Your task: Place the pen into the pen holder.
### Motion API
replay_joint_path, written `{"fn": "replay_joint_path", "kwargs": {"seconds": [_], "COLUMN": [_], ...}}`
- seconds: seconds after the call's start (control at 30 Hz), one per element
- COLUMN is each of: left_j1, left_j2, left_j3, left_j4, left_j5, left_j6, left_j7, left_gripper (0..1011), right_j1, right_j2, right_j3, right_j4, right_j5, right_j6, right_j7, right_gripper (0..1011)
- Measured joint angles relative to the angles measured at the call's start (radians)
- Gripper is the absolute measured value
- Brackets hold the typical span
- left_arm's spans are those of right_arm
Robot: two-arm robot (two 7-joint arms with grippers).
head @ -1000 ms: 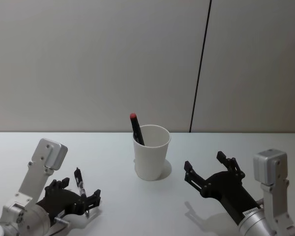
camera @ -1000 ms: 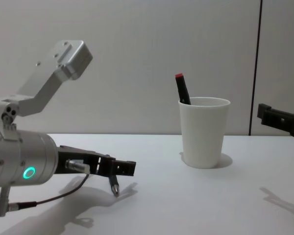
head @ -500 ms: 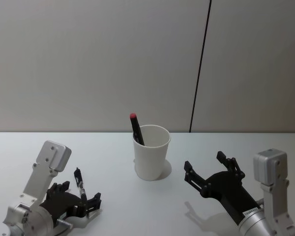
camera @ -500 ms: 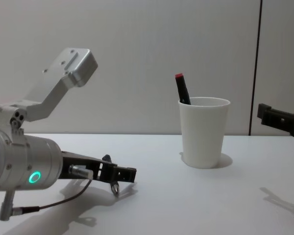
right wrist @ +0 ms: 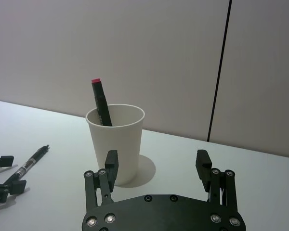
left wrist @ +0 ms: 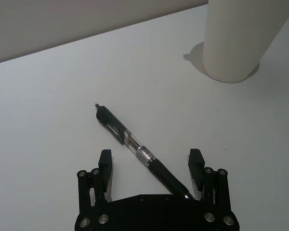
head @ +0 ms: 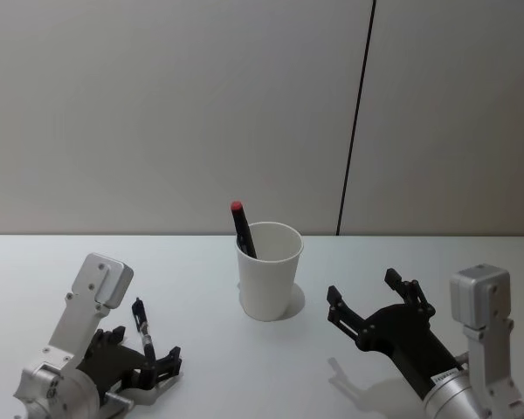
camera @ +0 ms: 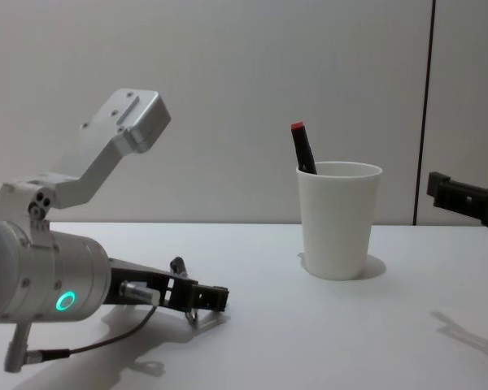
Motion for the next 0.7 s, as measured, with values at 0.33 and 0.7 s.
{"fn": "replay_joint_path", "kwargs": {"seconds": [0.33, 0.7], "left_j1": [0.0, 0.001], "left_j2": [-0.006, -0.009], "left_j3": [0.001, 0.003], "left_j4": [0.003, 0.005], "left_j5": [0.006, 0.009], "left_j6": [0.003, 0.006], "left_j7": [0.002, 0.002], "left_gripper": [1001, 866], "right_j1": [0.0, 0.0], "right_j2": [0.0, 0.0], "right_j3": [0.0, 0.0], "right_j4": [0.0, 0.0], "right_j5": [0.0, 0.0], "right_j6": [0.0, 0.0], "right_j7": [0.0, 0.0], "right_gripper": [1001, 1001]}}
